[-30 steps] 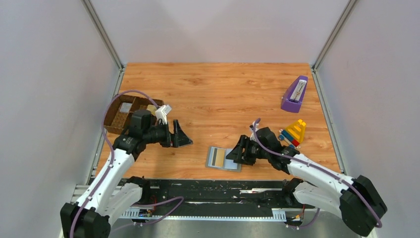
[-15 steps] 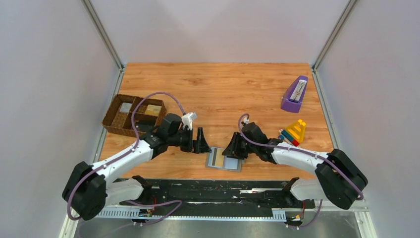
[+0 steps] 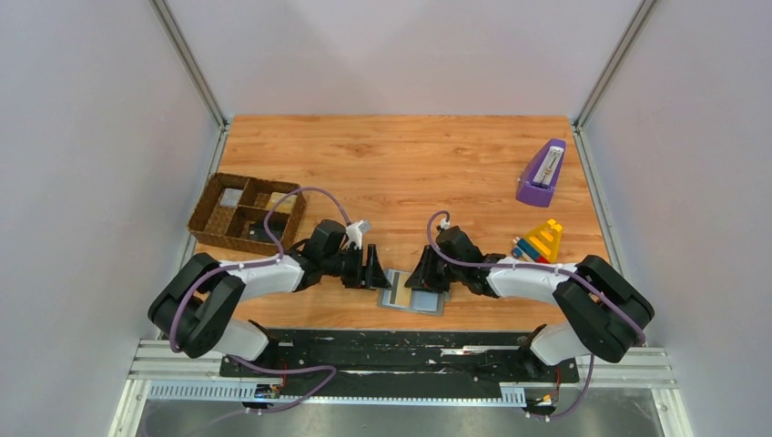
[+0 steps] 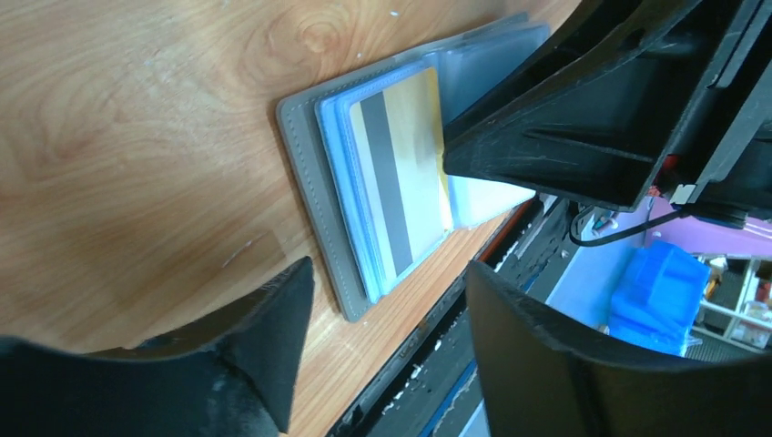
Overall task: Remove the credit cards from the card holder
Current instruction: Remove the credit card from the card holder.
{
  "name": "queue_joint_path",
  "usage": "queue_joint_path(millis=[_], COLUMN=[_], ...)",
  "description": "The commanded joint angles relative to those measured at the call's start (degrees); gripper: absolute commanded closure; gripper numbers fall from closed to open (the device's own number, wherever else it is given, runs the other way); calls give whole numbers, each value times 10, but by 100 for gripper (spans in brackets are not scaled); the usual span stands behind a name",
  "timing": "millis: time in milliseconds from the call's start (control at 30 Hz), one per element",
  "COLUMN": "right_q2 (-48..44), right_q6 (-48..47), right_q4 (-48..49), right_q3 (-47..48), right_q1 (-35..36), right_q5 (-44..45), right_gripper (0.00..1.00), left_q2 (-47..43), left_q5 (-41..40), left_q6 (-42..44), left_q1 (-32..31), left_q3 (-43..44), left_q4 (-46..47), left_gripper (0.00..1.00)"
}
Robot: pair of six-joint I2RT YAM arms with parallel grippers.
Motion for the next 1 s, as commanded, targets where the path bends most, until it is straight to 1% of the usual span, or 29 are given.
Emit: queue_joint_path(millis=[0,167,200,233,267,333,567,667,867,967], right_q2=[11,3,0,-2,-3,-4,0,-2,-7,-12], right_q6=[-6,-4,-5,-6,-6,-9,-21,-28,-28,-21], right_q4=[27,14,14,14,14,14,43,65,69,62], right_q3=[10,4,4,3,3,3,-9,-18,-17,-17], right_q1=[4,6,5,6,7,6,6,6,6,6], right_q5=[18,39,39,41,41,41,34,32,32,37], right_gripper=[74,75,76,76,76,77,80,81,82,81], left_q2=[19,42,45,53,56,63,41,43,98,111], left_q5=[29,46,52,54,57,57,24,22,32,23], left_q6=[-1,-6,-7,-8,-9,-9,10,11,5,11], left_q1=[-4,-8,-10,-12,-13,-16,-24,-25,-29,-32], left_q3=[4,7,8,8,11,15,29,32,30,33], left_q4=[73,103,107,113,115,113,56,56,83,69], left_gripper=[34,49,54,57,64,70,76,77,83,86])
